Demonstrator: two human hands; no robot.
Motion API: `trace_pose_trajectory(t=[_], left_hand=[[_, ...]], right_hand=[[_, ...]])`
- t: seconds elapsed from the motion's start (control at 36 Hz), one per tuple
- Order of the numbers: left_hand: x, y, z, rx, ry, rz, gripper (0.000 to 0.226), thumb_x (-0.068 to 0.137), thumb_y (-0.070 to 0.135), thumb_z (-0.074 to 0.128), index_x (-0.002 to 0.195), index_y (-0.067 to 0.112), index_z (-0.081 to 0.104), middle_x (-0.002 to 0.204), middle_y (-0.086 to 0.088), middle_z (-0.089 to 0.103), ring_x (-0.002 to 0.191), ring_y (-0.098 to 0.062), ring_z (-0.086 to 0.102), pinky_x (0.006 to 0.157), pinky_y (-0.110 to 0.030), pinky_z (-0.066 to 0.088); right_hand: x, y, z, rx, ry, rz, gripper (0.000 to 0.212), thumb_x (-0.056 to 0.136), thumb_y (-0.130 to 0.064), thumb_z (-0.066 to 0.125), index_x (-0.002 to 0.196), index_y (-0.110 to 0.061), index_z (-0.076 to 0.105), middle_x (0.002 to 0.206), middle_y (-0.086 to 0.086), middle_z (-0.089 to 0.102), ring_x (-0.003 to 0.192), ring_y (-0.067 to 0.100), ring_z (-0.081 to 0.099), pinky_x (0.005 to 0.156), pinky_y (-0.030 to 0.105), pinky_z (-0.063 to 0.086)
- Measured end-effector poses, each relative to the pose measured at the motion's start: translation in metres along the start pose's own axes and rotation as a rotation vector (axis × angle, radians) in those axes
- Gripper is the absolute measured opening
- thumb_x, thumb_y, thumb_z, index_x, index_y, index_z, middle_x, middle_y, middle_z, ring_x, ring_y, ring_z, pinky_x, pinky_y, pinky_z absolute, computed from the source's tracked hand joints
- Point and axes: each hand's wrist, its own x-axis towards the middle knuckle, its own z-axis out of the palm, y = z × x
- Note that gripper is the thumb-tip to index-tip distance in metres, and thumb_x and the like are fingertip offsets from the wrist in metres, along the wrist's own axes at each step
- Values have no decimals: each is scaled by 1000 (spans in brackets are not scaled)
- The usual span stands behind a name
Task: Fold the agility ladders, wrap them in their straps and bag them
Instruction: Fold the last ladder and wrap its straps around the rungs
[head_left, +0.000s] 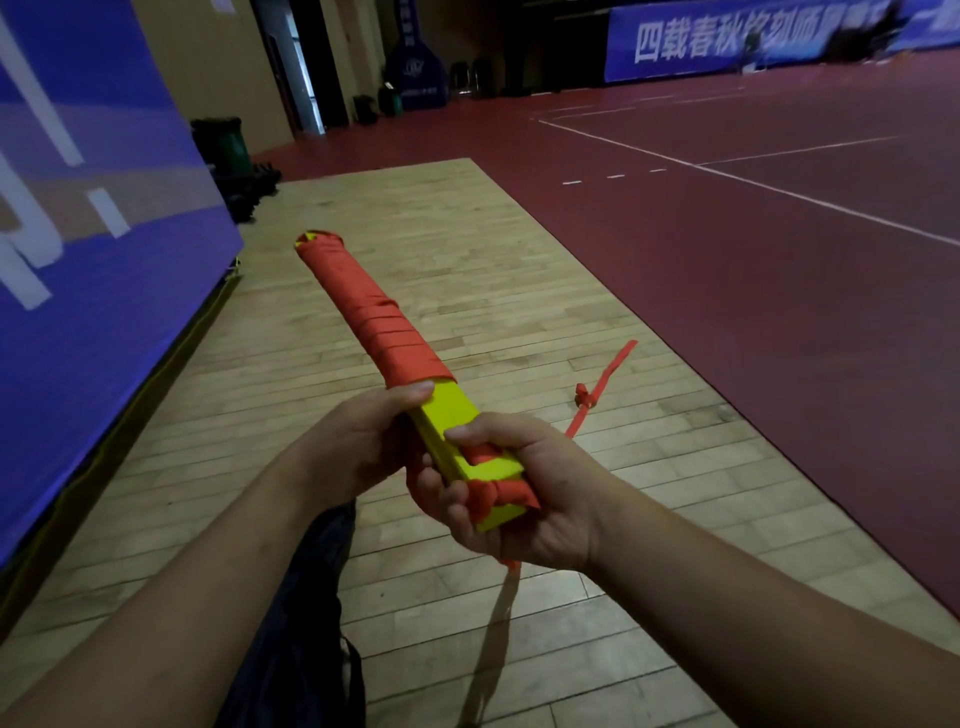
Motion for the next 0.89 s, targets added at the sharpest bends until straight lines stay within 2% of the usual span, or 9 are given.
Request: trace_pose_trajectory(t=[0.14,0.19,0.31,0.44,0.53,0.58,0.67,0.78,0.89], left_hand=[[-1,-3,-9,23,-33,-25,41,90,39,56,101,0,62,76,-6,70,69,-16,68,68,-25,57],[-1,-4,-13,29,-23,-69,42,90,43,55,101,4,65,77,-7,67,65,-15,64,65,-26,57],[-3,2,-21,272,-7,-225,58,81,57,57,97,2,63,65,-10,55,53,-20,58,51,-27,50],[4,-4,-9,385,107,-295,69,79,71,51,96,7,69,60,-3,55,51,-16,54,53,-25,49],[12,-14,7,426,286,-258,67,72,75,56,83,11,67,62,-2,58,54,-17,56,55,-26,49],[14,-17,13,444,348,-196,55,77,65,67,85,10,69,74,-6,64,67,-20,61,62,-28,49],[15,-14,13,349,352,-109,31,87,43,69,85,12,69,78,-7,66,72,-20,62,71,-32,48],[13,-8,6,136,268,-20,14,94,20,59,84,12,63,66,0,65,65,-14,62,66,-27,51],[9,-5,-2,-27,138,20,17,87,23,65,91,7,64,77,-6,68,72,-18,68,67,-29,57]], right_hand=[[0,-2,4,-131,-5,-1,14,83,-16,59,91,-6,53,67,3,52,44,8,49,39,19,43],[-5,-5,13,-281,66,-67,8,86,-16,52,88,-8,51,63,2,50,42,7,45,37,16,37],[-3,-8,12,-636,313,-195,8,93,-11,55,90,-5,54,62,8,56,42,14,50,41,20,41],[10,5,3,-1281,718,-276,17,93,-20,65,86,-9,54,70,6,62,54,16,64,55,31,58],[16,16,5,-1579,839,-353,20,94,-28,63,85,-16,49,72,1,57,58,12,58,54,25,50],[19,20,1,-1699,883,-460,21,94,-35,62,93,-18,51,75,-1,57,59,10,53,54,23,43],[22,19,-2,-1599,853,-535,31,90,-42,64,102,-17,50,82,1,61,62,11,56,55,25,46],[11,6,4,-895,562,-332,44,90,-33,72,118,-5,52,88,12,66,63,19,68,57,30,58],[-7,-4,8,-319,236,-84,34,89,-31,67,106,-3,60,77,12,65,56,16,61,53,25,55]])
